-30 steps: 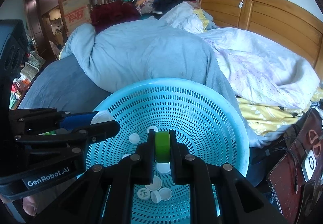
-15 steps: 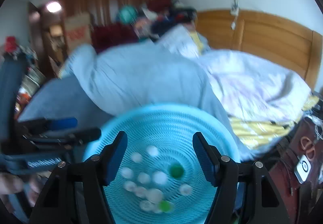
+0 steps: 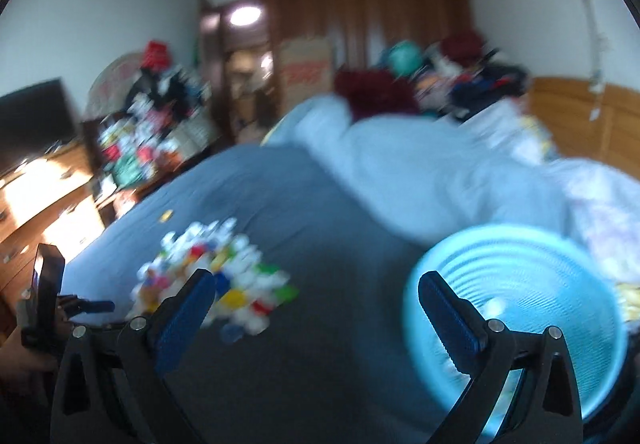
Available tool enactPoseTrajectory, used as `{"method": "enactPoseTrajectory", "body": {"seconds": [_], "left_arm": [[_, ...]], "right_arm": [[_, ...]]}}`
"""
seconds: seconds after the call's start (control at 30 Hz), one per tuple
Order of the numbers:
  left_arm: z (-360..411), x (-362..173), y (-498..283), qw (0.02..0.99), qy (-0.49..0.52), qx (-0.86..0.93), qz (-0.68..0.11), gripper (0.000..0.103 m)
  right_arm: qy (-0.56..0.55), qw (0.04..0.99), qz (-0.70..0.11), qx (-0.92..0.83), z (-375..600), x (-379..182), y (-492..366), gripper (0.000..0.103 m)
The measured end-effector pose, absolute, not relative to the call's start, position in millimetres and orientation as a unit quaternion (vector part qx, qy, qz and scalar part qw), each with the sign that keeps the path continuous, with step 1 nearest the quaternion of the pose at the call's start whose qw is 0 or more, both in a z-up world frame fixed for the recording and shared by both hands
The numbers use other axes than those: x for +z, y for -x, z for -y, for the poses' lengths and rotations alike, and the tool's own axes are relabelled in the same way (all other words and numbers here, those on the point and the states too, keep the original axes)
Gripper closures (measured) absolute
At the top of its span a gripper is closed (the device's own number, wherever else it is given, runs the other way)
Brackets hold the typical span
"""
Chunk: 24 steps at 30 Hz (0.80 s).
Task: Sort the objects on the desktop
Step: 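Move both open grippers back over the cap pile, then grasp a QR-printed white cap with the left gripper while the right gripper grasps a blue cap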
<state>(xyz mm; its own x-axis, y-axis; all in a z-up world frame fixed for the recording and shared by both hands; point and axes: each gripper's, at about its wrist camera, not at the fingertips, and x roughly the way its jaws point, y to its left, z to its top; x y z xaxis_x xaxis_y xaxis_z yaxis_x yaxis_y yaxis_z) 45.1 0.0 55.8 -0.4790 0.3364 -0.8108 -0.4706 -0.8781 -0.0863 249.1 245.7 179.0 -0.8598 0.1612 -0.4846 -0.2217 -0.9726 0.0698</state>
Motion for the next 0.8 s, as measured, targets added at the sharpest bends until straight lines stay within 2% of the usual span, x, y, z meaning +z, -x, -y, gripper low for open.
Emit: {"method": "enactPoseTrajectory", "body": {"seconds": [0.27, 0.3, 0.37, 0.4, 0.47, 0.8], "left_arm": [[-3, 24, -23, 0.229, 0.471, 0.85, -0.064, 0.04], [-5, 22, -19, 0.229, 0.469, 0.851, -0.063, 0.043], [-3, 21, -17, 0.226, 0.465, 0.854, -0.066, 0.062], [1, 22, -16, 0.227, 0.462, 0.855, -0.065, 0.079], [8, 24, -15, 0.239, 0.461, 0.853, -0.056, 0.078], [19, 28, -14, 0.251, 0.457, 0.852, -0.039, 0.078]], "right_arm": [[0.32, 0.04, -0.07, 0.944, -222, 125, -213, 0.012], [0.321, 0.039, -0.071, 0.944, -220, 123, -211, 0.014], [0.323, 0.03, -0.08, 0.942, -215, 119, -208, 0.026], [0.325, 0.023, -0.086, 0.941, -213, 117, -207, 0.03], [0.334, 0.009, -0.095, 0.938, -211, 108, -200, 0.051], [0.407, -0.024, -0.118, 0.906, -202, 36, -126, 0.051]]}}
